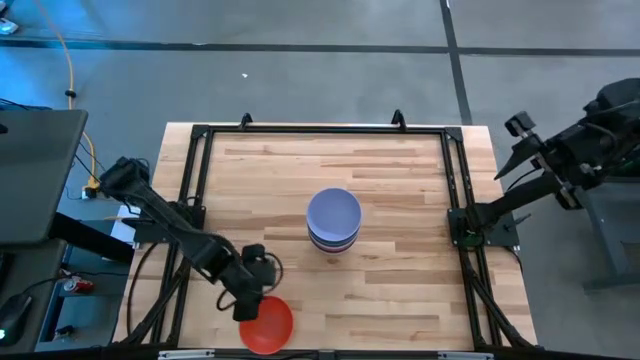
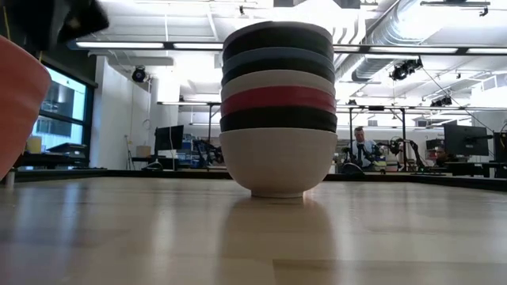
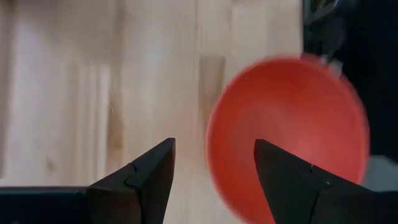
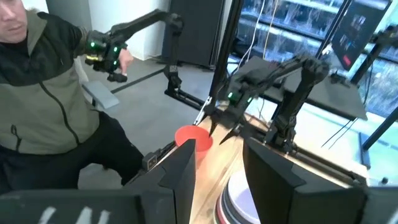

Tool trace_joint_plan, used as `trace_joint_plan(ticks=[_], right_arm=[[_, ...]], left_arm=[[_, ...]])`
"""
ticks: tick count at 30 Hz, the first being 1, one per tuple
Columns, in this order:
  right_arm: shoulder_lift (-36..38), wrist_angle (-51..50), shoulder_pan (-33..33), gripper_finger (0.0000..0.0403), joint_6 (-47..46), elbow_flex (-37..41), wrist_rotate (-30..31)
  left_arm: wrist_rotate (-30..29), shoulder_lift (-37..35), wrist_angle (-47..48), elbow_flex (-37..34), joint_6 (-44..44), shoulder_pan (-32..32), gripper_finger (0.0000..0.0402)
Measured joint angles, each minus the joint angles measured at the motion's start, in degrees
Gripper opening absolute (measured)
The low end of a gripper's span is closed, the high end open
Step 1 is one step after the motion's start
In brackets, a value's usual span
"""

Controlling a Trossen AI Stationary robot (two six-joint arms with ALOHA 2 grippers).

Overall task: Nest bowls inside each other
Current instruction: Stack the orange bowl on top of the purple bowl

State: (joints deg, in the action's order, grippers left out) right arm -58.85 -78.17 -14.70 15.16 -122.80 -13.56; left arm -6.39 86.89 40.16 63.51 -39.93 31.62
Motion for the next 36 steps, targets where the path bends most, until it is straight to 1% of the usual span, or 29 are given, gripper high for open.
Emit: trace_joint_plan(ticks=[2,7,13,16,19,24,29,32,36], right_arm=[[0.7,0.0,0.0,0.0126,0.5,0.0,0.1],[2.6,0.1,0.0,0.0126,1.8,-0.1,0.2],[3.6,-0.2,0.0,0.0126,2.0,-0.1,0.3],[3.6,-1.5,0.0,0.0126,2.7,0.0,0.4],[3.8,-2.0,0.0,0.0126,2.9,0.8,0.4],[6.5,-1.3,0.0,0.0126,3.0,7.4,0.5],[12.1,3.4,0.0,0.0126,3.4,16.0,0.5],[16.2,8.5,0.0,0.0126,3.4,21.6,0.5],[22.1,16.2,0.0,0.0126,3.2,30.3,0.4]], left_arm=[[1.8,2.5,-0.3,0.0,-0.4,0.0,0.0209],[3.6,7.2,-1.2,0.0,-1.6,-0.1,0.0209],[4.0,9.2,-0.7,0.0,-2.1,-0.6,0.0205],[4.1,9.1,-0.6,0.0,-2.1,-1.2,0.0186],[4.1,9.1,-0.4,0.0,-2.1,-1.7,0.0148],[4.5,9.5,-0.1,0.0,-1.6,-2.0,0.0070],[4.5,9.5,-0.1,0.0,-0.1,-2.0,0.0012],[5.1,9.5,0.1,0.0,0.9,-2.9,0.0007],[8.3,8.8,1.0,0.0,3.6,-5.9,0.0004]])
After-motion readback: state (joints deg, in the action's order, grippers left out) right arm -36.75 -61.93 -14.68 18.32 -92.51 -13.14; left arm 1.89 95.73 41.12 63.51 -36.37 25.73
